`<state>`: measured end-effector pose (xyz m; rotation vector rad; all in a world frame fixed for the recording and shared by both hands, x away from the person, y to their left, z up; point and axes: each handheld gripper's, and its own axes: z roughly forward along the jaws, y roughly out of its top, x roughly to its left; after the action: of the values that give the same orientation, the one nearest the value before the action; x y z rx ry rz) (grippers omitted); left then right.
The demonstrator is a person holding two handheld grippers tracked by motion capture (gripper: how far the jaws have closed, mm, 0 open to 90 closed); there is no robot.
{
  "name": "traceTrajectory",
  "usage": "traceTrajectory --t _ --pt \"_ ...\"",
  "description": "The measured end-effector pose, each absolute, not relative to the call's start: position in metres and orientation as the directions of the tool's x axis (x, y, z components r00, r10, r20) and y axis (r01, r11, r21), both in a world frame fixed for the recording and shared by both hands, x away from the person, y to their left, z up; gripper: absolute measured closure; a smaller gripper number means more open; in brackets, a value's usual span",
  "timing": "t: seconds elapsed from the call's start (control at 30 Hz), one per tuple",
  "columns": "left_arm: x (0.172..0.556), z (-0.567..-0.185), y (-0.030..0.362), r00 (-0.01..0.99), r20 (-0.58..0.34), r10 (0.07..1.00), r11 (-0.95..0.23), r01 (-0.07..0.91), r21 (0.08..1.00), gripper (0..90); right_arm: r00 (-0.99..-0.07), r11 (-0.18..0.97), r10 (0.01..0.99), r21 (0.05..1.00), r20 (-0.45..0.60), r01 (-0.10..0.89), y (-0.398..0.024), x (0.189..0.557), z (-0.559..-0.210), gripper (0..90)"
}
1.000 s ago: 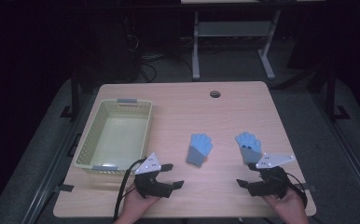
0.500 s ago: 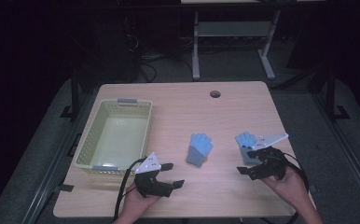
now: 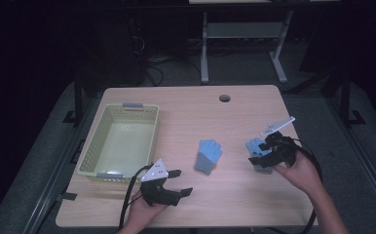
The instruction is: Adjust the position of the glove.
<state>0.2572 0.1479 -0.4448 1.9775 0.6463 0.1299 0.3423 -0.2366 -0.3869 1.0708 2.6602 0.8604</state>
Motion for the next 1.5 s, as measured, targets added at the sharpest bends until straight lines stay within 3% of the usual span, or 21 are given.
traceTrajectory --t 0.4,0.7,1.1,1.27,1.5 --pt "0.257 -0.445 0.146 0.855 -0.184 0.485 -0.354 0.384 0.853 24.1 -0.662 0.551 0.744 0.477 0.090 0.685 -0.250 0.373 -0.404 37.6" --pt "0.256 -0.447 0.143 0.856 -0.185 0.483 -0.351 0.383 0.855 24.2 -0.633 0.565 0.770 0.379 0.075 0.732 -0.251 0.382 -0.420 49.6" --pt "0.255 -0.447 0.145 0.851 -0.195 0.488 -0.341 0.392 0.855 24.2 -0.589 0.542 0.803 0.302 0.090 0.785 -0.252 0.389 -0.438 53.8" --pt "0.255 -0.447 0.144 0.850 -0.192 0.490 -0.345 0.392 0.853 24.2 -0.567 0.512 0.816 0.311 0.116 0.801 -0.256 0.388 -0.442 54.5" --pt "0.255 -0.448 0.144 0.844 -0.187 0.504 -0.345 0.394 0.852 24.4 -0.570 0.529 0.819 0.302 0.060 0.793 -0.248 0.384 -0.442 54.3"
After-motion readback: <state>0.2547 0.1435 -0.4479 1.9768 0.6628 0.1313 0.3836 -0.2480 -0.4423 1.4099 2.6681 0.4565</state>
